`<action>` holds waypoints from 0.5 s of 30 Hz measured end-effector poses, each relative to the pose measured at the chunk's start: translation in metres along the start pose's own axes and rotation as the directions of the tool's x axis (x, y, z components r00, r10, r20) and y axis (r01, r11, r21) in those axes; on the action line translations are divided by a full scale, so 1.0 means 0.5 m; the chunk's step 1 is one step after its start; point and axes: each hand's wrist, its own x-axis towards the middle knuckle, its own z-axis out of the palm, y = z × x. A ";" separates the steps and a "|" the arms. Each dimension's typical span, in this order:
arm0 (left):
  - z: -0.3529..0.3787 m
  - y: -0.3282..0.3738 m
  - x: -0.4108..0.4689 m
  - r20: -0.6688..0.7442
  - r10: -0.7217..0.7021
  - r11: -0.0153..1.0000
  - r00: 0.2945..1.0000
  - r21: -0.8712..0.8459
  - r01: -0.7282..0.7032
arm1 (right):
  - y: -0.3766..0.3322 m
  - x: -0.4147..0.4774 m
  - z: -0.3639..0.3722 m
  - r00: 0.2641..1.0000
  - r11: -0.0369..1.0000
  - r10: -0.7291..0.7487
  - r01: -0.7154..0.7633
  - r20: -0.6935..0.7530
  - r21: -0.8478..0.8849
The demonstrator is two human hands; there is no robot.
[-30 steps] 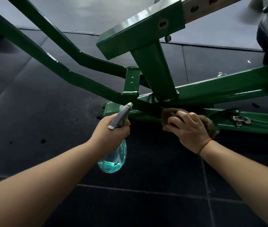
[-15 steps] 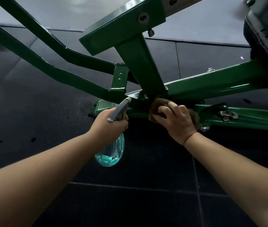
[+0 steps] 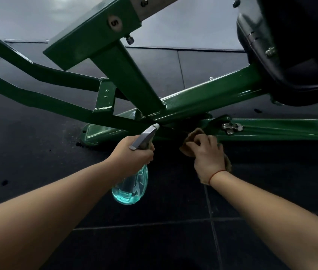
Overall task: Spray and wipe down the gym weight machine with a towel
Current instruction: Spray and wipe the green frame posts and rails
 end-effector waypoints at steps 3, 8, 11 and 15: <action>0.011 0.002 0.005 0.019 0.004 1.000 1.000 0.005 -0.004 | -0.026 -0.030 -0.005 0.859 0.724 0.504 -0.364 -0.090 0.587; 0.014 -0.004 0.010 0.073 -0.003 1.000 0.997 -0.020 0.005 | -0.051 -0.027 -0.011 0.628 0.280 0.778 -0.394 0.034 0.875; 0.006 -0.010 0.012 0.081 -0.010 1.000 0.997 -0.017 0.011 | -0.051 0.015 -0.009 0.570 0.208 0.820 -0.380 0.052 0.901; -0.015 -0.011 0.016 0.080 0.007 1.000 0.997 0.010 -0.008 | -0.079 0.069 -0.004 0.451 -0.102 0.849 -0.369 0.274 0.924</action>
